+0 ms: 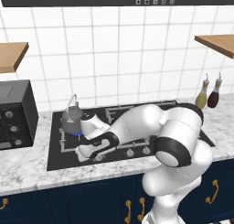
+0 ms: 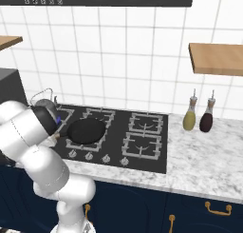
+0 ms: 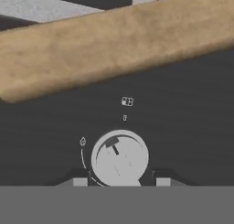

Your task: Pick the kettle from the counter and place it on a stove burner. Then turn the burner on.

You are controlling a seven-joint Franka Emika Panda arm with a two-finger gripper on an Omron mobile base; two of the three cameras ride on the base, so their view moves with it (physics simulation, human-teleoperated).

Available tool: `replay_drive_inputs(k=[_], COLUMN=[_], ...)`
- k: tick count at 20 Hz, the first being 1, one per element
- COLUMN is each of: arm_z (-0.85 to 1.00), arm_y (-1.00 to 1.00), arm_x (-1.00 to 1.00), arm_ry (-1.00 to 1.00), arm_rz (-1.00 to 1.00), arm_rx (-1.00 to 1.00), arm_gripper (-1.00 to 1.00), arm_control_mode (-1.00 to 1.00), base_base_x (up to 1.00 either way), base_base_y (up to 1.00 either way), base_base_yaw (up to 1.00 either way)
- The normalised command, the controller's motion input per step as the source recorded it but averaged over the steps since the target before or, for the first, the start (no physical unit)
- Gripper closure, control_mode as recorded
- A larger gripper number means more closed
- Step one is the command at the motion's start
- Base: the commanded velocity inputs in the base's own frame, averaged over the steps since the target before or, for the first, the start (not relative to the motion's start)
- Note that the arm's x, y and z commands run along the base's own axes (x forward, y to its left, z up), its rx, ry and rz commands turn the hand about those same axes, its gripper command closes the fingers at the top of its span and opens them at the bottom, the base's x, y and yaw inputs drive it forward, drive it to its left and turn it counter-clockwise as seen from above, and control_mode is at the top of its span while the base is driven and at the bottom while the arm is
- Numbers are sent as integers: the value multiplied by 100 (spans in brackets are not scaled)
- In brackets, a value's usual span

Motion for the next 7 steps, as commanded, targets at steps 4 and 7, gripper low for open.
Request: replay_drive_inputs(k=[4,7], arm_z=[-27,-26], arm_y=[-11,-10], arm_x=[0,0], arm_ry=[3,1], arm_rz=[30,27], arm_rx=[-3,-3], arm_gripper=[100,100], arm_control_mode=[-100,-100], base_base_x=[0,0], base_base_y=[0,0], base_base_yaw=[0,0])
